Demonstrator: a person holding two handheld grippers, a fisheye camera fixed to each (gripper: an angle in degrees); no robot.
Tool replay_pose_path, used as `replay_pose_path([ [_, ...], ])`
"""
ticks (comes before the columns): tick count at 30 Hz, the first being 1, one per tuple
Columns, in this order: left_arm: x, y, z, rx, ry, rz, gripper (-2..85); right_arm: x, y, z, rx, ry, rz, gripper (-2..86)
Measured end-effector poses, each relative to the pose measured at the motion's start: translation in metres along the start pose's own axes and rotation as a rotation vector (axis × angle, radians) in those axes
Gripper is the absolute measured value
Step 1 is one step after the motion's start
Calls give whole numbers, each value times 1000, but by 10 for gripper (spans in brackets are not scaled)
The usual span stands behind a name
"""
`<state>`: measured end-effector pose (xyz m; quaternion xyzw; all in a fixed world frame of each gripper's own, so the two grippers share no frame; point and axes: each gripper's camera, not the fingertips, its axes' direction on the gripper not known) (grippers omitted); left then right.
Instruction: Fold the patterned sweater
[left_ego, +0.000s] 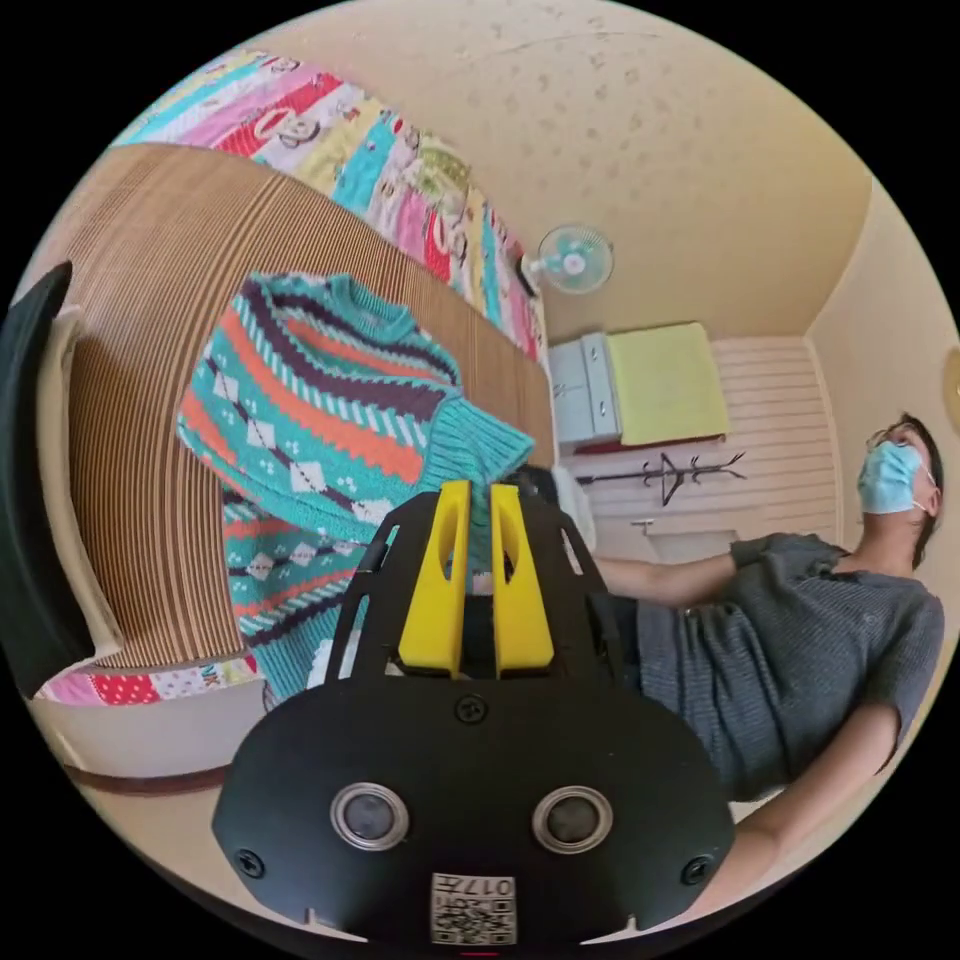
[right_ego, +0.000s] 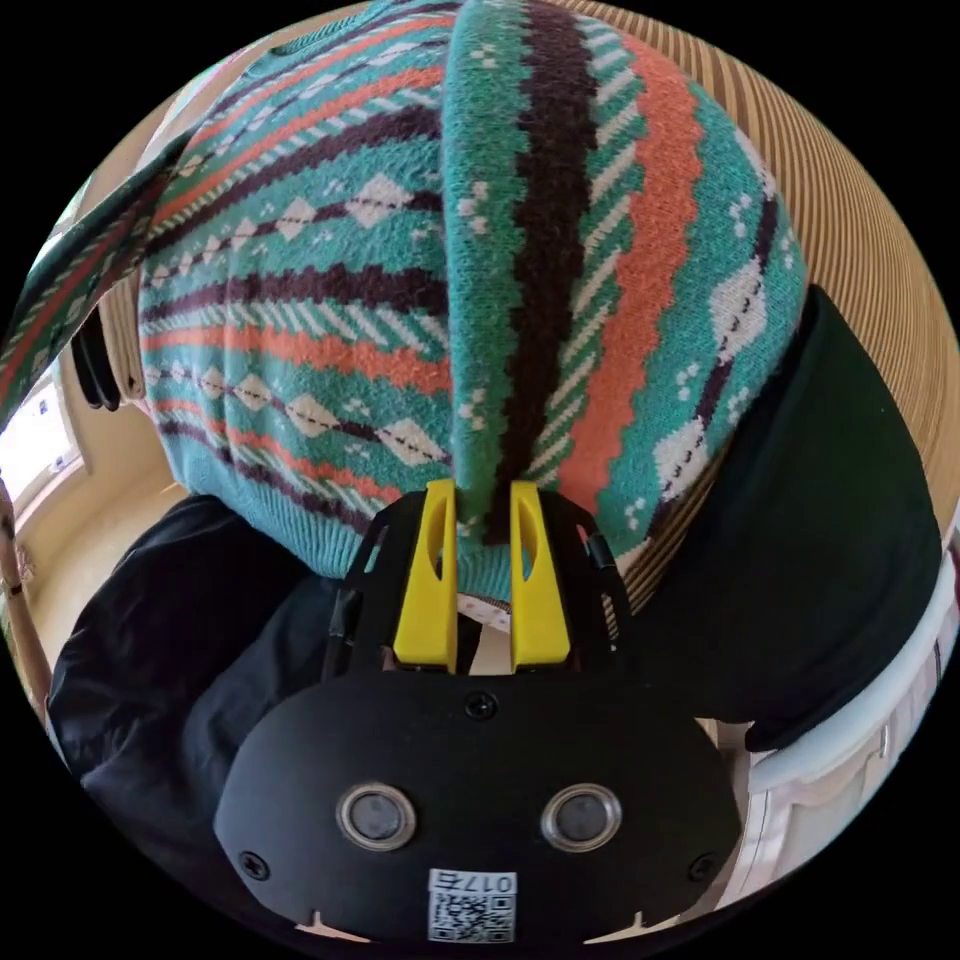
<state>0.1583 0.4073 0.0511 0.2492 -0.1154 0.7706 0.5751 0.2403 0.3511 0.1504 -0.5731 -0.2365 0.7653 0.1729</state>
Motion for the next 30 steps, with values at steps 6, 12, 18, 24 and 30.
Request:
replay_pose_path([
  [6,77,-53,-31,216,30,163,44,96,81,-82,190,-561,-187,38],
  [12,90,-103,125,109,82,91,103,260,200,-157,780,-1056,-148,34],
  [18,77,-53,231,-93,39,-39,100,378,246,-99,1034,-1250,399,59],
  [24,38,33,211,-215,-55,-183,90,392,314,-35,1363,-1345,627,135],
  [30,2,96,128,-112,-125,-353,88,367,345,1,1174,-1216,785,145],
])
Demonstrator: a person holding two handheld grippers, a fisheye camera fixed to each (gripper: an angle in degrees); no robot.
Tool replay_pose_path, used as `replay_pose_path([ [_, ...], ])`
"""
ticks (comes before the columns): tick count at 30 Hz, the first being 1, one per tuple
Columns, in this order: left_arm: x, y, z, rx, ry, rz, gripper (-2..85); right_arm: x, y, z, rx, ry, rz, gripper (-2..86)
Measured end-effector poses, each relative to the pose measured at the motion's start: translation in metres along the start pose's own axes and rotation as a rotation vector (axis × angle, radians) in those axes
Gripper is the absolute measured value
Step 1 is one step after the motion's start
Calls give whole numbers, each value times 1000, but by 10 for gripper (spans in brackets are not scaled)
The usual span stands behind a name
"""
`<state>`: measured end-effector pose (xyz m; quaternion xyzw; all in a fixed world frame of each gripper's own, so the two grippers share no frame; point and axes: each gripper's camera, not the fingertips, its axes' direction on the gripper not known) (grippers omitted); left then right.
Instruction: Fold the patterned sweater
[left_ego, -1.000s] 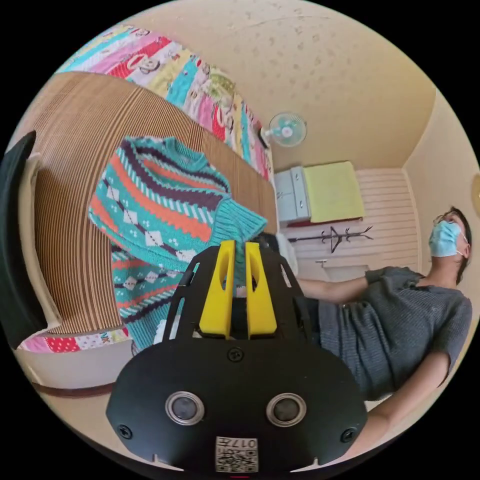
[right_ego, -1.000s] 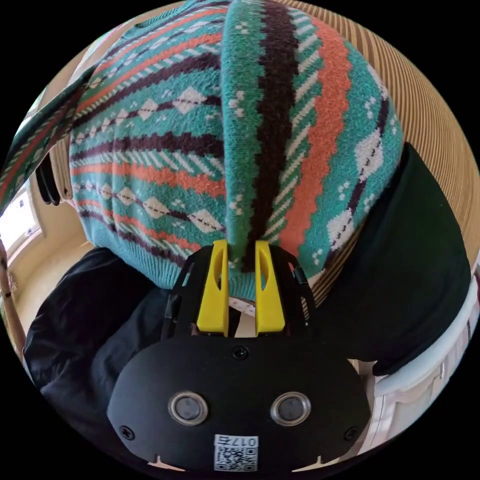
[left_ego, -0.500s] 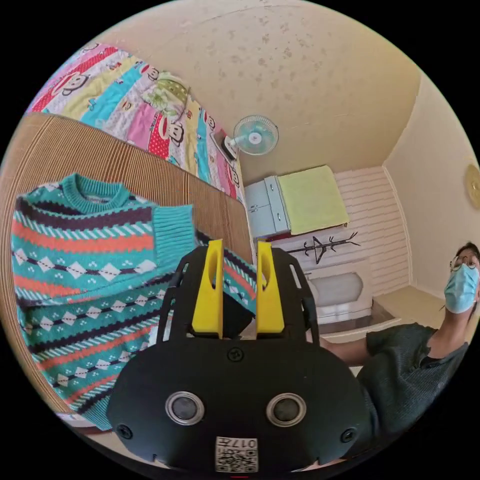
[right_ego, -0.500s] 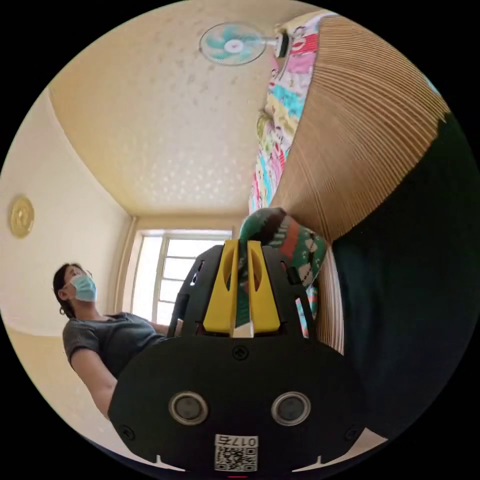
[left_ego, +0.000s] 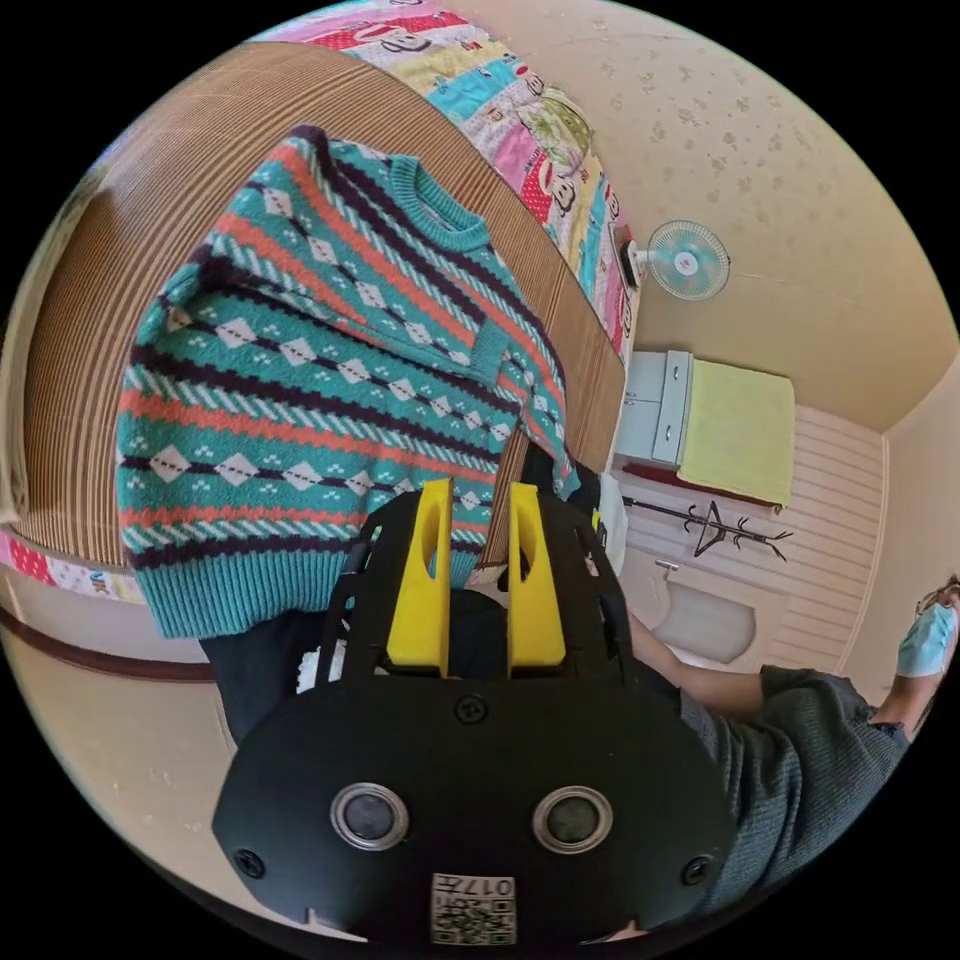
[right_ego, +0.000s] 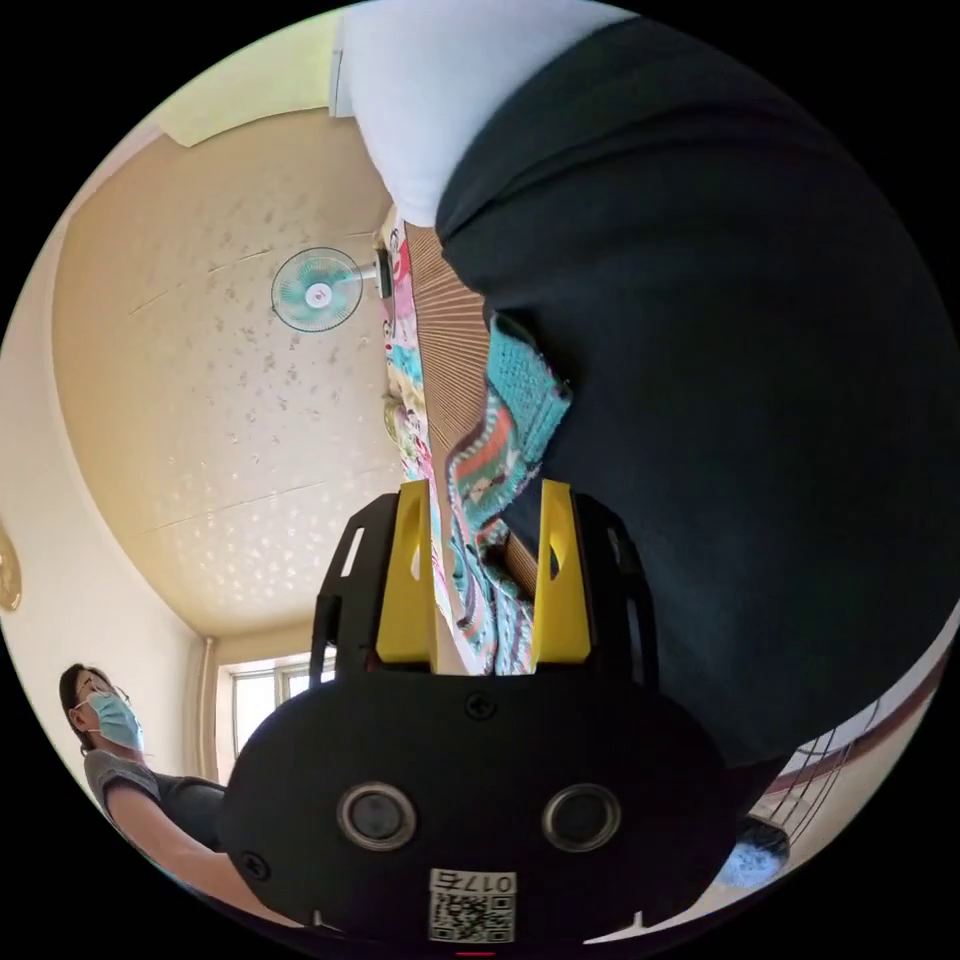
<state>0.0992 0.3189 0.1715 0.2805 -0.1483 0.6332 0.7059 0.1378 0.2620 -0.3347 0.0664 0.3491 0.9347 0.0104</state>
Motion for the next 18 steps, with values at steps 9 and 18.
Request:
replay_pose_path([
  [9,-33,38,-27,118,57,-133,87,9,-19,73,-14,-86,157,50],
  [18,-20,67,-19,48,-139,-50,72,-279,103,253,-585,-57,-841,12],
])
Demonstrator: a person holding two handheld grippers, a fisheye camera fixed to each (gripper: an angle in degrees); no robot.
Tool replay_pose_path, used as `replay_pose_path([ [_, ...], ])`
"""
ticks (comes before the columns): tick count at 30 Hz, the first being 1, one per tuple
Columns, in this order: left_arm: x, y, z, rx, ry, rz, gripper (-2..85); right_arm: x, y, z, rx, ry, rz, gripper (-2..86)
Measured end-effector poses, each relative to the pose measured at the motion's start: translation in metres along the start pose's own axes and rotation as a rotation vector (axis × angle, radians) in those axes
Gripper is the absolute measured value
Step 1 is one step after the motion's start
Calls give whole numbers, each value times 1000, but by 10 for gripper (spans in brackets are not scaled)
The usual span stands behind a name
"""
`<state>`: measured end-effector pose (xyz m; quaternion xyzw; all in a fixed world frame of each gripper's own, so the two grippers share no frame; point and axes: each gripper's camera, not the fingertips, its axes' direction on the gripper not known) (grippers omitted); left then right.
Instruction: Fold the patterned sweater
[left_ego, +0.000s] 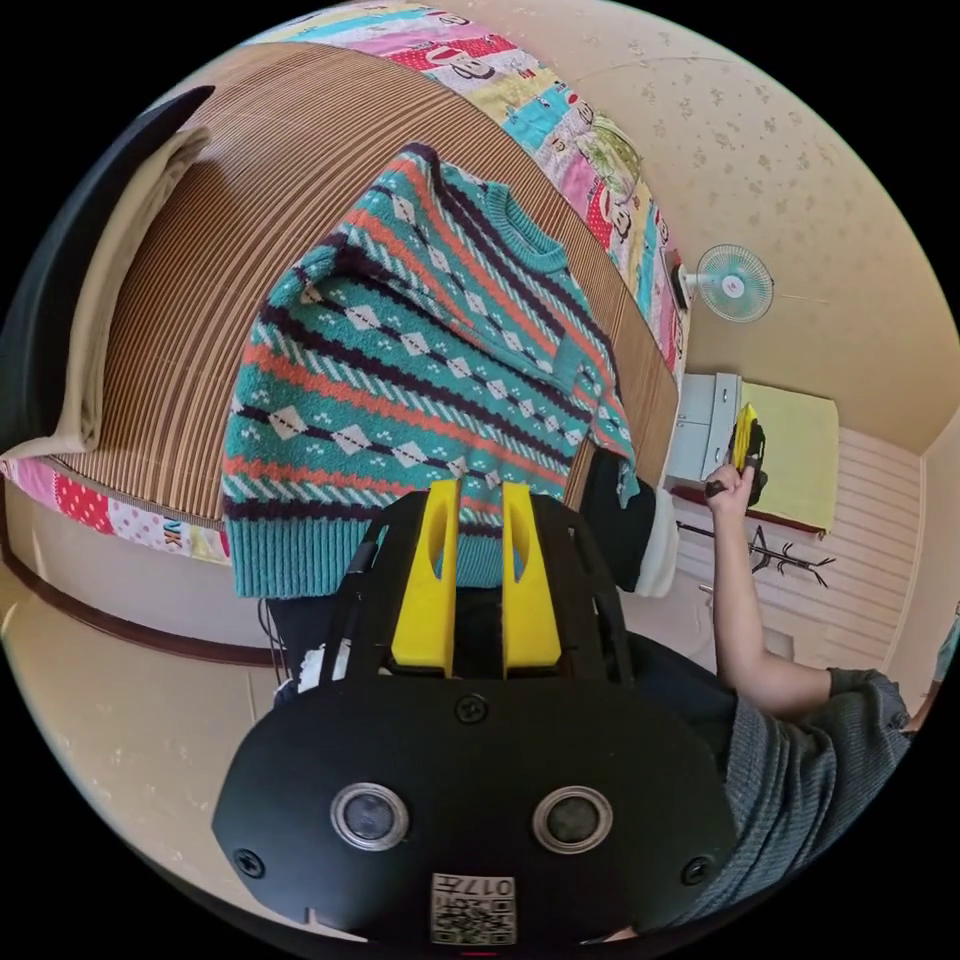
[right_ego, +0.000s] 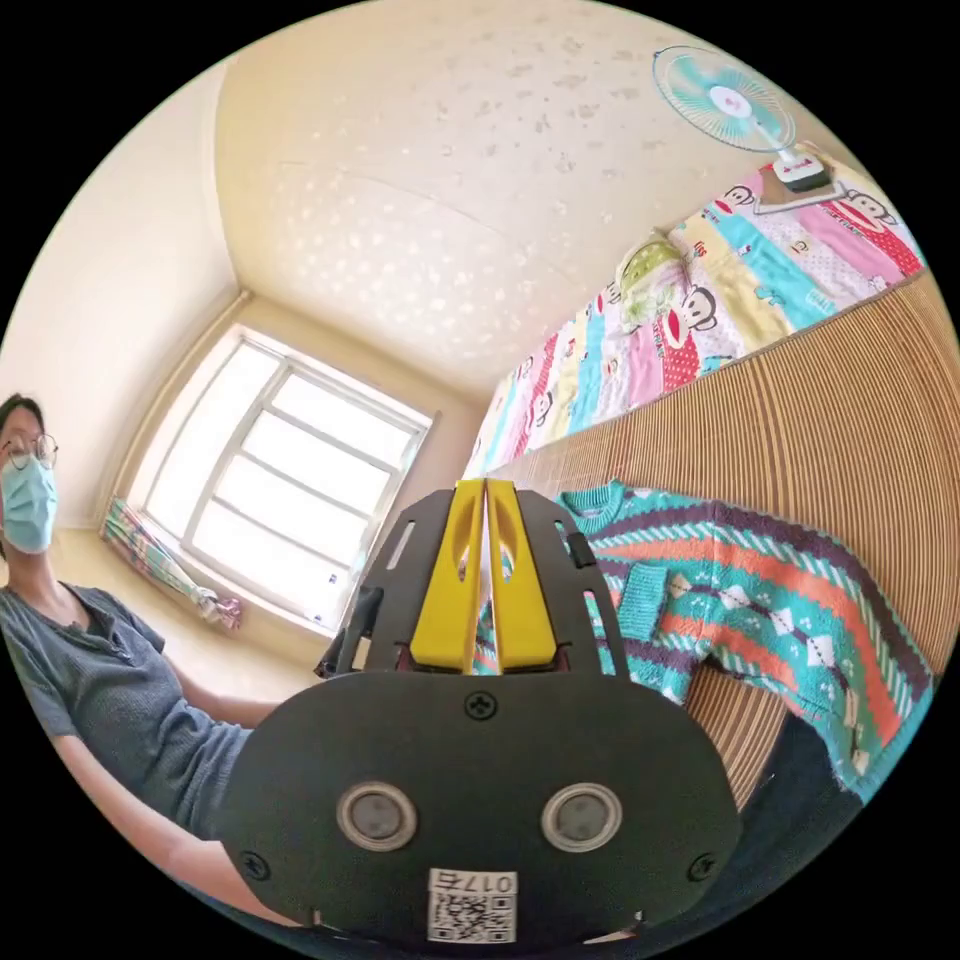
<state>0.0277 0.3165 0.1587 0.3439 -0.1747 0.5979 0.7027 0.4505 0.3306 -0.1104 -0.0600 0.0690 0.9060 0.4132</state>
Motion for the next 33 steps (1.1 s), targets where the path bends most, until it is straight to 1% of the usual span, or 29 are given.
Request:
replay_pose_path([
  [1,-2,2,0,2,9,-8,72,-9,3,28,-59,63,11,15],
  [2,-5,6,-4,21,28,-30,71,-1,15,49,-88,114,69,20],
  [3,-8,12,-10,52,50,-52,71,8,23,58,-110,128,109,23],
  [5,-14,21,-21,92,83,-77,72,63,66,74,-191,96,317,48],
  [6,-19,29,-29,116,100,-97,72,78,79,70,-186,75,373,57],
  [8,-31,42,-41,149,117,-133,75,126,135,31,-47,37,609,83],
  [9,-40,52,-48,168,124,-162,78,135,148,17,4,47,666,87],
  [11,-54,68,-59,193,129,-212,79,160,194,-35,203,85,835,109],
  [13,-68,83,-66,214,130,-261,80,178,216,-61,268,122,930,128],
  [14,-75,91,-69,221,125,-291,81,188,228,-72,325,118,977,138],
  [16,-84,100,-70,220,116,-335,82,201,241,-82,437,76,1003,142],
  [17,-89,105,-70,220,115,-360,82,208,248,-84,503,50,1028,135],
  [18,-91,107,-69,222,117,-380,83,211,250,-83,522,39,1046,132],
  [20,-92,109,-67,219,115,-406,83,217,250,-76,506,53,1098,85],
  [21,-90,107,-66,210,101,-414,82,214,246,-77,496,83,1084,68],
  [22,-89,105,-66,200,85,-413,81,200,232,-82,480,163,996,45],
  [23,-83,101,-65,175,40,-402,80,180,211,-82,424,250,895,34],
  [24,-76,96,-66,158,-2,-376,80,169,199,-80,385,293,839,31],
  [26,-64,89,-67,147,-16,-319,79,103,145,-60,258,422,550,20],
  [27,-58,84,-67,138,-7,-282,79,82,131,-51,230,437,458,18],
  [29,-49,77,-68,113,-27,-252,79,-15,80,9,39,528,45,17],
  [30,-43,73,-69,101,-55,-229,79,-39,73,28,-1,555,-36,18],
  [31,-40,71,-70,98,-67,-214,79,-80,64,69,-54,584,-157,19],
  [32,-35,66,-72,93,-88,-180,79,-112,61,112,-79,570,-241,21],
  [33,-31,62,-73,87,-107,-152,79,-123,61,135,-88,548,-269,23],
])
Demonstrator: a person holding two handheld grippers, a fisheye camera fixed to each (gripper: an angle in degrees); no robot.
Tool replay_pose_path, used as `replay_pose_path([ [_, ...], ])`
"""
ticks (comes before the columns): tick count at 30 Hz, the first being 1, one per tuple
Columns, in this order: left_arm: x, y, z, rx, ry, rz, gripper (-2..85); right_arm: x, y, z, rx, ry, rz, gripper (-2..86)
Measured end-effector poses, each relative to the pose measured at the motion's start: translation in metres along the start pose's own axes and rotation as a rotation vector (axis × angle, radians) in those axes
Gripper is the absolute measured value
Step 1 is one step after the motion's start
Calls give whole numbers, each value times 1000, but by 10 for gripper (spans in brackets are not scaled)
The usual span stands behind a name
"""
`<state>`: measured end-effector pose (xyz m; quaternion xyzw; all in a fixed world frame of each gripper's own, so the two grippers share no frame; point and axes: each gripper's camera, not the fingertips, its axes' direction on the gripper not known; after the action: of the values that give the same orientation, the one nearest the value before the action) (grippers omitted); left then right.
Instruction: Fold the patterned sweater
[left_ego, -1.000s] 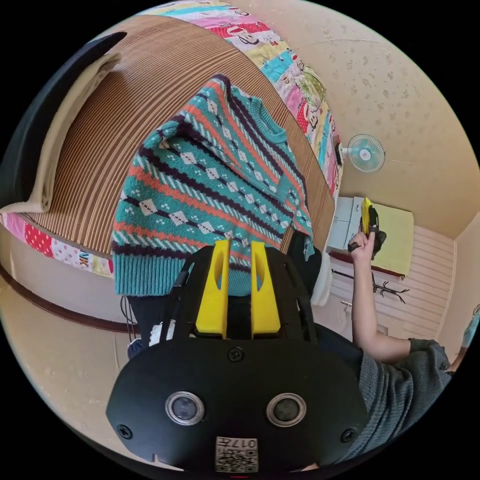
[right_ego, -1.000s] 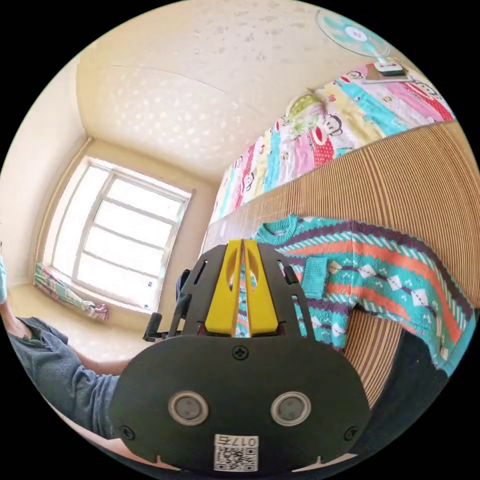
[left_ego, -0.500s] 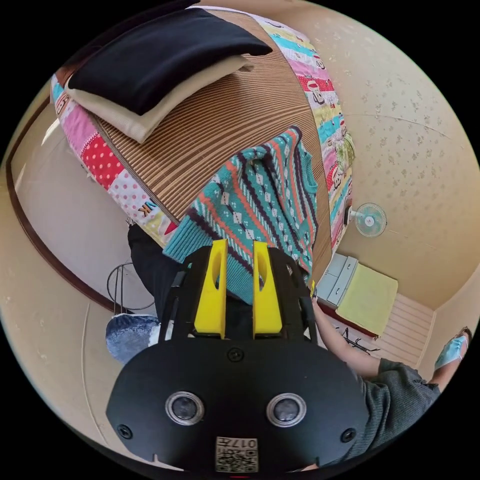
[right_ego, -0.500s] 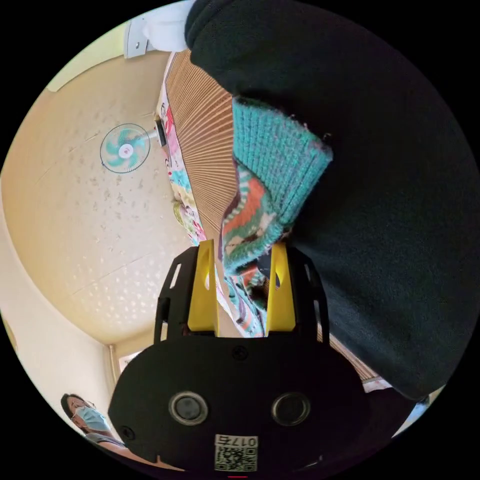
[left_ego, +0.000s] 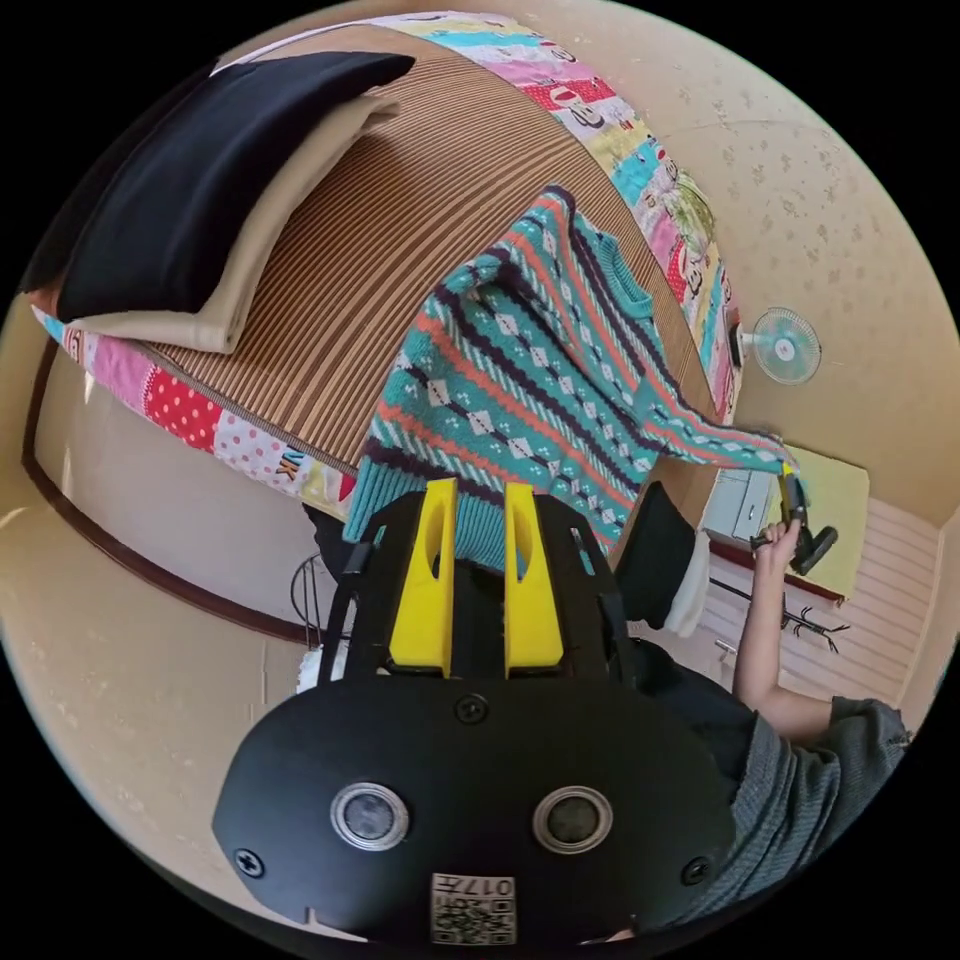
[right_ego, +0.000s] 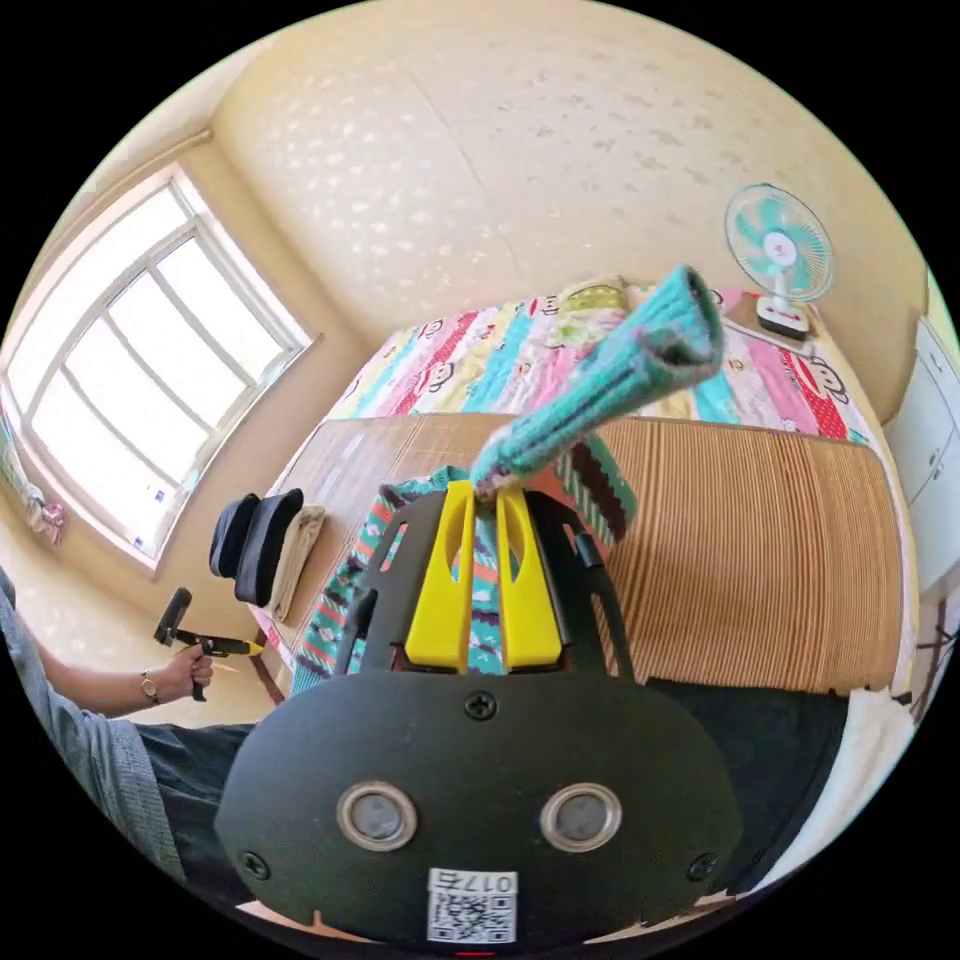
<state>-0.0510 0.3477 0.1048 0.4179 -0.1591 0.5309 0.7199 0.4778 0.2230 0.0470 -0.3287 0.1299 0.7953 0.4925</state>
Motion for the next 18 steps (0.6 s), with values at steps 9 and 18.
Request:
replay_pose_path([
  [9,-30,-37,9,-90,-99,-4,109,-137,45,264,-550,-397,-97,34],
  [18,-101,-71,19,-283,-167,51,145,-21,204,172,-825,26,193,111],
])
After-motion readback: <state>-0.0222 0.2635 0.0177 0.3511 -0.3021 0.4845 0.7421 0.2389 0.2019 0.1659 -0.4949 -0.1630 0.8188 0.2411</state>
